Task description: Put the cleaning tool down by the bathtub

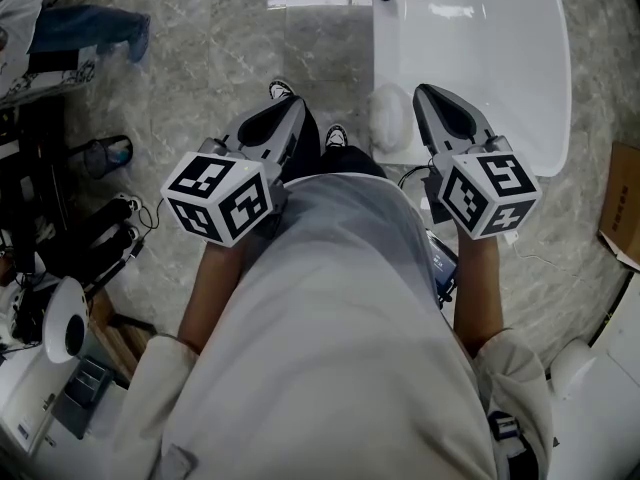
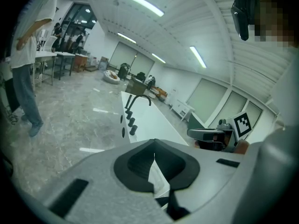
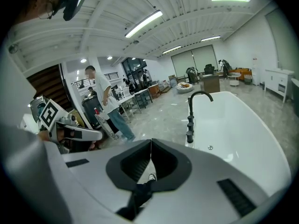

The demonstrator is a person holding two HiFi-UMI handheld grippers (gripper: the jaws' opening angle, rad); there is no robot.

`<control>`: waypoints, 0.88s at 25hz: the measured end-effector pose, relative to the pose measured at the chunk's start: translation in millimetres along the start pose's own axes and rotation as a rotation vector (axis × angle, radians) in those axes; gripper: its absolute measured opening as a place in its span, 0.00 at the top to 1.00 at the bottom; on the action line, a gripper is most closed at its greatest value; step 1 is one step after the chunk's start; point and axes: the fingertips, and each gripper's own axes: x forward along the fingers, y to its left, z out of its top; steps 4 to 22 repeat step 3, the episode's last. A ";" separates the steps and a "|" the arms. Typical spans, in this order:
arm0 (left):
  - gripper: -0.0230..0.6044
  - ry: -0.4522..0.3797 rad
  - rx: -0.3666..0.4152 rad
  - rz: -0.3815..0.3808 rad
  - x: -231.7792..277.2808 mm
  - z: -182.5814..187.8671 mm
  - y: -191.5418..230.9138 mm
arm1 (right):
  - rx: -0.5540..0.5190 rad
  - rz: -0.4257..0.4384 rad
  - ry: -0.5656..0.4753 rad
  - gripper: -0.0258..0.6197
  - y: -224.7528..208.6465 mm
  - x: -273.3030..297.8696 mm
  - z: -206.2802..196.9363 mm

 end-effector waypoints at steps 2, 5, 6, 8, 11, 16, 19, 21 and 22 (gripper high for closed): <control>0.96 0.004 0.001 0.000 -0.8 -0.3 -0.2 | 0.003 -0.001 0.003 0.94 1.3 0.0 0.0; 0.96 0.006 0.001 0.000 -1.1 -0.4 -0.3 | 0.004 0.000 0.005 0.94 2.0 0.1 0.1; 0.96 0.006 0.001 0.000 -1.1 -0.4 -0.3 | 0.004 0.000 0.005 0.94 2.0 0.1 0.1; 0.96 0.006 0.001 0.000 -1.1 -0.4 -0.3 | 0.004 0.000 0.005 0.94 2.0 0.1 0.1; 0.96 0.006 0.001 0.000 -1.1 -0.4 -0.3 | 0.004 0.000 0.005 0.94 2.0 0.1 0.1; 0.96 0.006 0.001 0.000 -1.1 -0.4 -0.3 | 0.004 0.000 0.005 0.94 2.0 0.1 0.1; 0.96 0.006 0.001 0.000 -1.1 -0.4 -0.3 | 0.004 0.000 0.005 0.94 2.0 0.1 0.1; 0.96 0.006 0.001 0.000 -1.1 -0.4 -0.3 | 0.004 0.000 0.005 0.94 2.0 0.1 0.1; 0.96 0.006 0.001 0.000 -1.1 -0.4 -0.3 | 0.004 0.000 0.005 0.94 2.0 0.1 0.1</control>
